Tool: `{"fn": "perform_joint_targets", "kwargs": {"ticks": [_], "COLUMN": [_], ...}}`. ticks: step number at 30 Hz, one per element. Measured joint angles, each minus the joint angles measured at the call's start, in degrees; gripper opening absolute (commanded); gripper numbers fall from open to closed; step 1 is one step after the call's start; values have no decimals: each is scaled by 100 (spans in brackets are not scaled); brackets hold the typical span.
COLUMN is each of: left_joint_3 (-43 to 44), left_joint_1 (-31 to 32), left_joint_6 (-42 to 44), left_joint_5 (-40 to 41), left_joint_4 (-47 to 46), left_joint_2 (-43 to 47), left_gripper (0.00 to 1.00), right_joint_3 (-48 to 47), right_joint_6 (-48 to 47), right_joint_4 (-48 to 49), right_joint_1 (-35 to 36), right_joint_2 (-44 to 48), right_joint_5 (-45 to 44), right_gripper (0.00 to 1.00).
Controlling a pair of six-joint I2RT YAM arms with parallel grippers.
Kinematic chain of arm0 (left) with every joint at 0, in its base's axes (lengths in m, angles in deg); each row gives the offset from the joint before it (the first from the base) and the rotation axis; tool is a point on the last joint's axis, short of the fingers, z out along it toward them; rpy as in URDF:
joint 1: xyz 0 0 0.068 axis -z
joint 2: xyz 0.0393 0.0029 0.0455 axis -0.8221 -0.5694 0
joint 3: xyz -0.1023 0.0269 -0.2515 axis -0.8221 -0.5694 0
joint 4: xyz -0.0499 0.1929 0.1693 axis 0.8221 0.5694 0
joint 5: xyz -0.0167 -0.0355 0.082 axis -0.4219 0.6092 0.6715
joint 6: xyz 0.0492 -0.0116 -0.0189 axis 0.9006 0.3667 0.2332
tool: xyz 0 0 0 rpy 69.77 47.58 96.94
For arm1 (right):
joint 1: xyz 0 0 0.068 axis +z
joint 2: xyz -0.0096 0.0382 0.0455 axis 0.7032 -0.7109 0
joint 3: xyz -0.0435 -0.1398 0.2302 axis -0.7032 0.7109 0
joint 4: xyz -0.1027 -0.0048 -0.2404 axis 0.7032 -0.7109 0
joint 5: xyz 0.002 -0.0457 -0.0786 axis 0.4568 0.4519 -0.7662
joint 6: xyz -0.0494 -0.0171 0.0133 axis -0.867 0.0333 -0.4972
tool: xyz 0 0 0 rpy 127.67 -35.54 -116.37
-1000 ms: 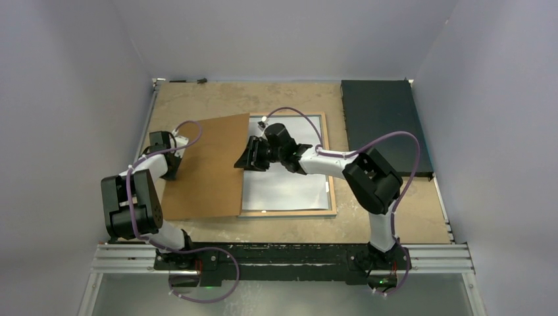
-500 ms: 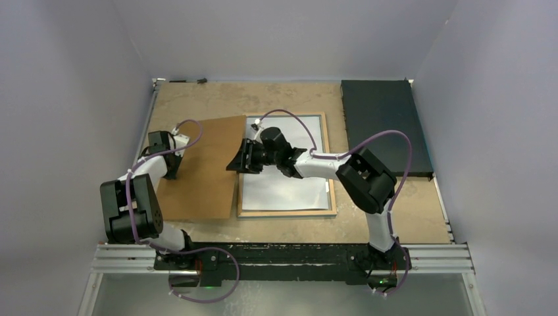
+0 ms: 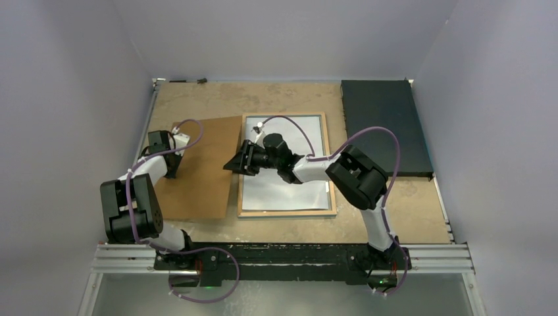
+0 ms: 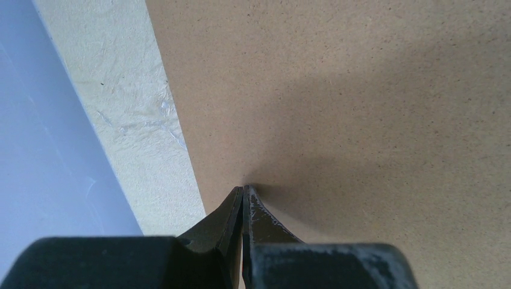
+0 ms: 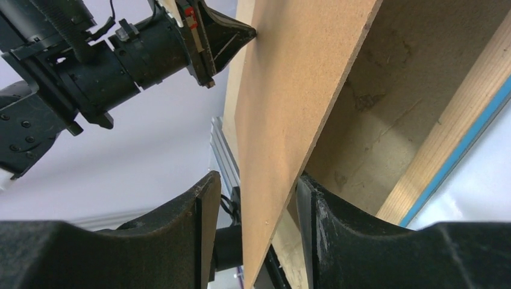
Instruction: Put the photo into the frame
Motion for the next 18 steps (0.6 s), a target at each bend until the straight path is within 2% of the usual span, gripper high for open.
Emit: {"fn": "perform_joint_targets", "kwargs": {"ticks": [6, 14, 18], "left_joint_3": [2, 175, 256], "left_joint_1": [0, 22, 286], "left_joint_6": [24, -7, -50], "left_joint_5": [7, -205, -205], "left_joint_4": [-46, 151, 256], "left_joint_2": [-7, -42, -103], "left_gripper": [0, 0, 0], "right_joint_3": [44, 249, 570], "right_joint_6": [343, 487, 487], "right_joint_4": [754, 885, 713], "right_joint_1": [0, 7, -9], "right_joint_2": [-199, -144, 103], "right_joint_5": [0, -61, -173], "right_gripper": [50, 44, 43]}}
